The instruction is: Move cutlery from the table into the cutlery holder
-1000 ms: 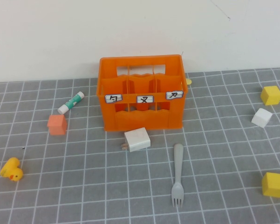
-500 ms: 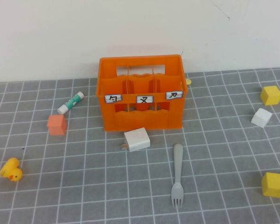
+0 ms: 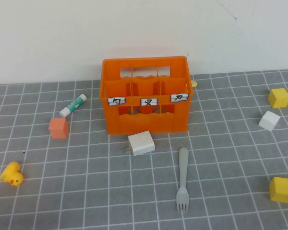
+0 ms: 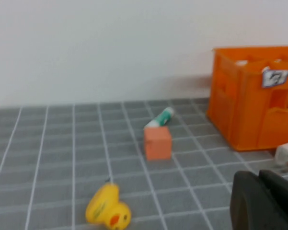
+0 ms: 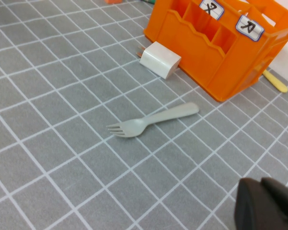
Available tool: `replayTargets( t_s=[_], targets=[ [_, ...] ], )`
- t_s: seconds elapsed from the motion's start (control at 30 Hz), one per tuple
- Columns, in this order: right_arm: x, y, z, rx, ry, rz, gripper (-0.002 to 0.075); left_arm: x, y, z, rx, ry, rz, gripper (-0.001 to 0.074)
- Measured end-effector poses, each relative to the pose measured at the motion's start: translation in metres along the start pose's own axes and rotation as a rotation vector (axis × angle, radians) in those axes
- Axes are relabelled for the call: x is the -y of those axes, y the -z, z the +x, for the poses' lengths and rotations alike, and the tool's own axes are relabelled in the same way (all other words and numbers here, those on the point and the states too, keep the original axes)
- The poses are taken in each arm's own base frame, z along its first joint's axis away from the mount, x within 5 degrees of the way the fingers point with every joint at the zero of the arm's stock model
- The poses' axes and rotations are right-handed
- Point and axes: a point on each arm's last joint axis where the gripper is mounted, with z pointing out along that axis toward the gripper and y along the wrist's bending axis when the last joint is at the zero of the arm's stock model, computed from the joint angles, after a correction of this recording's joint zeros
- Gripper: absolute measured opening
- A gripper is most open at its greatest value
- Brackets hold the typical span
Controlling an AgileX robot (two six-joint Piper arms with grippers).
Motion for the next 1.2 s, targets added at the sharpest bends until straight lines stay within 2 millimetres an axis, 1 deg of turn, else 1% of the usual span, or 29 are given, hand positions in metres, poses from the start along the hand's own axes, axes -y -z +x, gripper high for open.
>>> replayTargets(
  t_s=[0.2, 0.33, 0.6, 1.2],
  targets=[
    [0.0, 0.0, 0.0, 0.0, 0.0, -0.002, -0.0003, -0.008, 0.001, 0.013, -0.076, 0.12, -0.138, 0.0],
    [0.0, 0.0, 0.0, 0.0, 0.0, -0.002, -0.0003, -0.01, 0.003, 0.023, -0.175, 0.171, -0.169, 0.0],
    [0.0, 0.0, 0.0, 0.0, 0.0, -0.004, -0.0003, -0.007, 0.003, 0.024, -0.214, 0.086, -0.112, 0.0],
    [0.0, 0.0, 0.0, 0.0, 0.0, -0.004, -0.0003, -0.006, 0.003, 0.024, -0.216, 0.05, -0.102, 0.0]
  ],
)
